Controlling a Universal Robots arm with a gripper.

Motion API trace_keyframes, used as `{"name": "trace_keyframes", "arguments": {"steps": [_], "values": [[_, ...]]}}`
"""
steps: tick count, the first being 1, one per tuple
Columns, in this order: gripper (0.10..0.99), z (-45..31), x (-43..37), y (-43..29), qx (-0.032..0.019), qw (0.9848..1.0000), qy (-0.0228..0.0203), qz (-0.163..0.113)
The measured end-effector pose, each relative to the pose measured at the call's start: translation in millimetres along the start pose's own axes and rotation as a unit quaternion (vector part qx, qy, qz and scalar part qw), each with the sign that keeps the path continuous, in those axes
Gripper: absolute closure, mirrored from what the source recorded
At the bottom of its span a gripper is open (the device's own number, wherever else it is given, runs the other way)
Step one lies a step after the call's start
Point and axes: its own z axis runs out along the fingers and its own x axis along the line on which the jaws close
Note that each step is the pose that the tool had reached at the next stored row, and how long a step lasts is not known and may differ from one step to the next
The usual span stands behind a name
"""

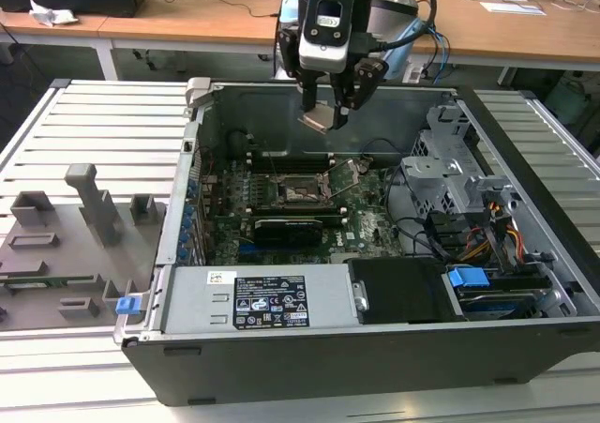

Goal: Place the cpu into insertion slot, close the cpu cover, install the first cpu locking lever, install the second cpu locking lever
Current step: 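Place the cpu into insertion slot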

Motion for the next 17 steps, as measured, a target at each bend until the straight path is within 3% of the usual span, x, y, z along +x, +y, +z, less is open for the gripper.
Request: {"name": "trace_keyframes", "arguments": {"steps": [9,17], "values": [[0.561,0.6,0.0,-0.1,-0.0008,0.999,-0.0038,0.044],[0.561,1.3,0.0,-0.1,-0.0014,0.9968,-0.0069,0.08]]}}
